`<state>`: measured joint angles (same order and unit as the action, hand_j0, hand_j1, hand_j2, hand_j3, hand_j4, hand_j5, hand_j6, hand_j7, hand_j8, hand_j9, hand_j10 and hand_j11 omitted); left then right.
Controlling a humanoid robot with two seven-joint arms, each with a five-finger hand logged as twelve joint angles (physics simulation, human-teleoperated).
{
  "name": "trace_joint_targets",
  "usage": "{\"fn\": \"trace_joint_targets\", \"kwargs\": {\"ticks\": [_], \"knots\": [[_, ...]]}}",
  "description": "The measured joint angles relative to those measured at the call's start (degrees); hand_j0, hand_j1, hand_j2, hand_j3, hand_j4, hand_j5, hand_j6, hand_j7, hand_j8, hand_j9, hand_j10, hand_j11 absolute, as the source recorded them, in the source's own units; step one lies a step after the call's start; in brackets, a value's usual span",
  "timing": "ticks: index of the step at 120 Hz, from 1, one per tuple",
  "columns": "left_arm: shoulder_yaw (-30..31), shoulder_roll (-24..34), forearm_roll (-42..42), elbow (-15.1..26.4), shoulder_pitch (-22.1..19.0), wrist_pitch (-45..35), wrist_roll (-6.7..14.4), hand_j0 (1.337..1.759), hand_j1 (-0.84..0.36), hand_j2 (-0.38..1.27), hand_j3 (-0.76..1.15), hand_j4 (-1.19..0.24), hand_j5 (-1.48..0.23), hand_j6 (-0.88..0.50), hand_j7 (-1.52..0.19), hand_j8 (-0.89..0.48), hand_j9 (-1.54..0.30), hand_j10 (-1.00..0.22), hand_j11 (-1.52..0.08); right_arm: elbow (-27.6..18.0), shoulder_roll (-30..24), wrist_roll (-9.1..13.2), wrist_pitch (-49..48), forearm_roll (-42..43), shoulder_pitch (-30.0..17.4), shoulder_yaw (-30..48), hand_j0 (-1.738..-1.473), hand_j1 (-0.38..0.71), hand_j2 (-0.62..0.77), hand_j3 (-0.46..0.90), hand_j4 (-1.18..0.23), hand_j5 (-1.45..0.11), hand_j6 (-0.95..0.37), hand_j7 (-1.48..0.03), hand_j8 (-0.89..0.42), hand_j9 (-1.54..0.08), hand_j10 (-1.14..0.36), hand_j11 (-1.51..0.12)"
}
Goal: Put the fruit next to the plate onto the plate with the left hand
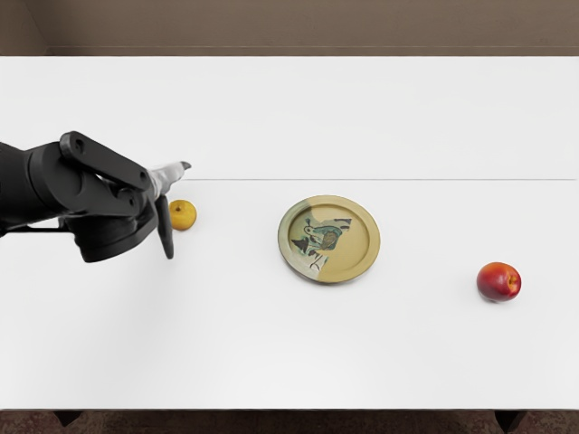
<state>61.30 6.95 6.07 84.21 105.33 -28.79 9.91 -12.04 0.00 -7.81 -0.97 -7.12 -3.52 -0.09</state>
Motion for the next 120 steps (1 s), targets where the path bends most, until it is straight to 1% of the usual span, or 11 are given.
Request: {"fn": "trace_joint_targets", "kwargs": {"ticks": [26,50,60,74,92,120], "knots": [[-0.2,-1.1,0.0,-0.4,-1.1,-0.2,-0.1,1.658,0.30,0.01,0.00,-0.04,-0.05,-0.04,-0.05,-0.04,-0.05,-0.04,-0.05,0.0,0.0,0.0,0.0,0.0,0.0,0.0,-1.658,-0.34,0.00,0.00,-0.01,-0.01,-0.01,-0.01,-0.01,-0.01,-0.01,-0.01],[-0.2,-1.2,0.0,-0.8,-1.6,-0.2,-0.1,1.658,0.17,0.03,0.00,-0.15,-0.19,-0.15,-0.19,-0.15,-0.19,-0.15,-0.19,0.0,0.0,0.0,0.0,0.0,0.0,0.0,-1.658,-0.34,0.00,0.00,-0.01,-0.01,-0.01,-0.01,-0.01,-0.01,-0.01,-0.01],[-0.1,-1.2,0.1,-1.6,-2.0,-0.2,-0.1,1.658,0.14,0.04,0.00,-0.18,-0.23,-0.18,-0.23,-0.18,-0.23,-0.18,-0.23,0.0,0.0,0.0,0.0,0.0,0.0,0.0,-1.658,-0.34,0.00,0.00,-0.01,-0.01,-0.01,-0.01,-0.01,-0.01,-0.01,-0.01],[-0.1,-1.2,0.2,-3.9,-3.1,-0.2,-0.1,1.658,0.10,0.04,0.00,-0.20,-0.27,-0.21,-0.27,-0.20,-0.27,-0.20,-0.27,0.0,0.0,0.0,0.0,0.0,0.0,0.0,-1.658,-0.34,0.00,0.00,-0.01,-0.01,-0.01,-0.01,-0.01,-0.01,-0.01,-0.01],[-0.2,-1.2,0.1,-6.0,-3.8,-0.2,-0.1,1.658,0.08,0.04,0.00,-0.22,-0.29,-0.22,-0.29,-0.22,-0.29,-0.22,-0.29,0.0,0.0,0.0,0.0,0.0,0.0,0.0,-1.658,-0.34,0.00,0.00,-0.01,-0.01,-0.01,-0.01,-0.01,-0.01,-0.01,-0.01],[-0.5,-1.4,0.1,-8.1,-4.7,-0.2,-0.1,1.658,0.06,0.05,0.00,-0.24,-0.32,-0.24,-0.32,-0.24,-0.32,-0.24,-0.32,0.0,0.0,0.0,0.0,0.0,0.0,0.0,-1.658,-0.34,0.00,0.00,-0.01,-0.01,-0.01,-0.01,-0.01,-0.01,-0.01,-0.01]]}}
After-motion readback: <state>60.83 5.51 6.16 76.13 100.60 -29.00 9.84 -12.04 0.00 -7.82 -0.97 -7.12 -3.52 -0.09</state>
